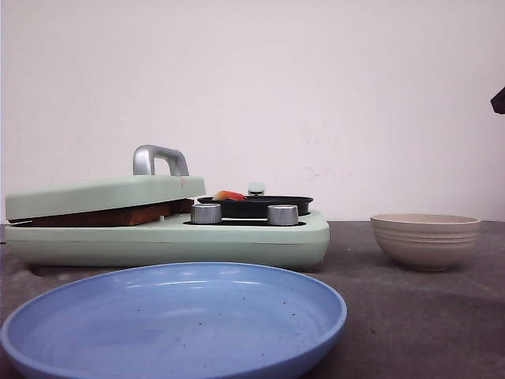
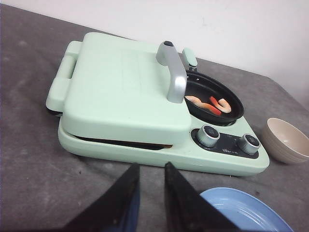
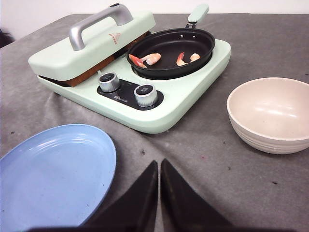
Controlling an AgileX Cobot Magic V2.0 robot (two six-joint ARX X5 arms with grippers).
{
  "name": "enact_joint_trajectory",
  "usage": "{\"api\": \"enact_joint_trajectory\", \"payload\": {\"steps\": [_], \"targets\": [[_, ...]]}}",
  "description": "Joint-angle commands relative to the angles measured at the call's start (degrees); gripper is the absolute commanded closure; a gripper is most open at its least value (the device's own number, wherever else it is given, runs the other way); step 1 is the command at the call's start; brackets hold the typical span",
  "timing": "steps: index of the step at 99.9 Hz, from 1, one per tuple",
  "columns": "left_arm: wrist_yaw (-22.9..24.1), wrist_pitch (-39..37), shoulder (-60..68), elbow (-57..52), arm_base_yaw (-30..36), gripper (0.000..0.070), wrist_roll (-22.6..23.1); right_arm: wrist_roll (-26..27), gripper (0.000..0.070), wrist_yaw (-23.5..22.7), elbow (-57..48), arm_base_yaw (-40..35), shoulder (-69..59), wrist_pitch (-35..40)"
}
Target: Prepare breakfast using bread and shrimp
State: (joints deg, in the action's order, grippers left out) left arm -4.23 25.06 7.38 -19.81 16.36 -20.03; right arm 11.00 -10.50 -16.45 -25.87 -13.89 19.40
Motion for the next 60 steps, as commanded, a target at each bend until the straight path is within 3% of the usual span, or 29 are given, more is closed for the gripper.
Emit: {"api": "enact_joint_trajectory", "payload": {"steps": [1,60], "targets": [[0.22,-0.61,-0.02,-0.26,0.15,0.0674,-0.17,0.96,0.07,0.04,-0.04,-0.37,0.0,-0.68],[0.81,1.55,-2.4,0.15,-0.28,0.0674,-0.11,0.96,0.07,0.04,-0.04,-0.37,0.0,-0.68]]}}
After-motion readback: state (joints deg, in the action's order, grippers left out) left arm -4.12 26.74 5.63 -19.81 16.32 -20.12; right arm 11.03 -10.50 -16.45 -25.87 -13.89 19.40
